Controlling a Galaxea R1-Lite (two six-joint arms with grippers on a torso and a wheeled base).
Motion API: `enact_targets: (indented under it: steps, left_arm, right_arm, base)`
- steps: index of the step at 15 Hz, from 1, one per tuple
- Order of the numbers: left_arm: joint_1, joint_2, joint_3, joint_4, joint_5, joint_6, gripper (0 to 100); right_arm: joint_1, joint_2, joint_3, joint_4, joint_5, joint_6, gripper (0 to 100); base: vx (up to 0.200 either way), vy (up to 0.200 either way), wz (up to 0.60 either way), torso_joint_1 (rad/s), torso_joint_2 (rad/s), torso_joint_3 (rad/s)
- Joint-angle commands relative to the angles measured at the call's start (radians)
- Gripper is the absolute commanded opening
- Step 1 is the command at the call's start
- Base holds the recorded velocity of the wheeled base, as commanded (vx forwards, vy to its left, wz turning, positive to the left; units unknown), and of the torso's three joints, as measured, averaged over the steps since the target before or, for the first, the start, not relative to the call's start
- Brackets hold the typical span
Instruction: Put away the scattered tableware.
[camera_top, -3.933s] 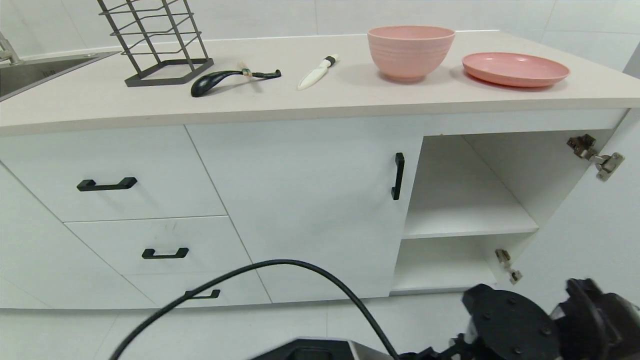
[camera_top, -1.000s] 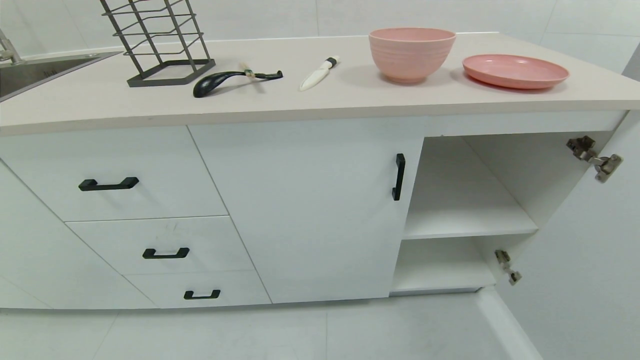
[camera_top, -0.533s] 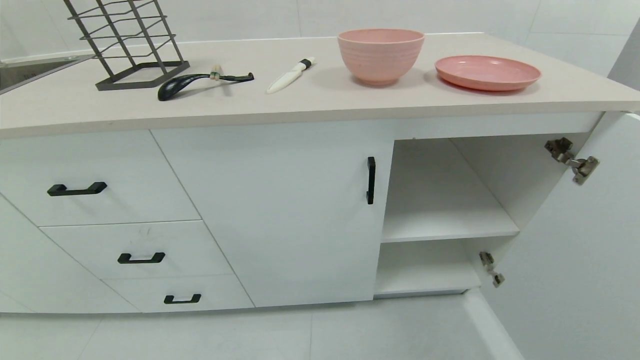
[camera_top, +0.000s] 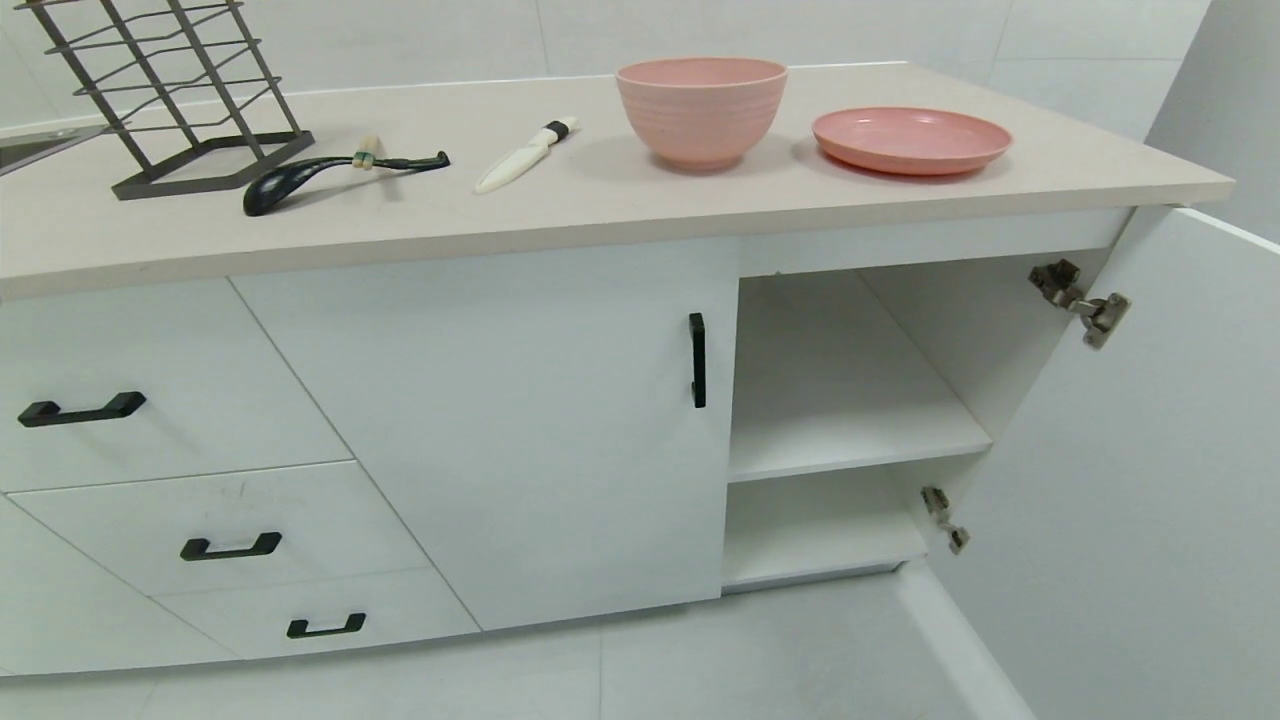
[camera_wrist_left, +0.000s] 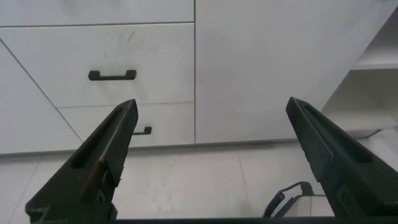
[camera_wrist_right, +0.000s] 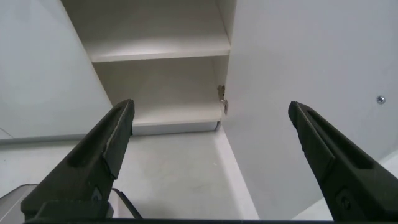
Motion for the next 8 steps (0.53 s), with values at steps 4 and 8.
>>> enact_targets:
  steps: [4, 8]
  left_arm:
    - [0.001, 0.003, 0.0, -0.001, 0.0, 0.0, 100]
    - [0.001, 0.003, 0.0, -0.001, 0.002, -0.001, 100]
  right_arm:
    - [0.0, 0.0, 0.0, 0.0, 0.0, 0.013, 100]
    - [0.0, 0.0, 0.0, 0.001, 0.002, 0.008, 100]
  base:
    - [0.2, 0.0, 0.0, 0.002, 0.01, 0.001]
    - [0.15, 0.0, 0.0, 0.002, 0.0, 0.003]
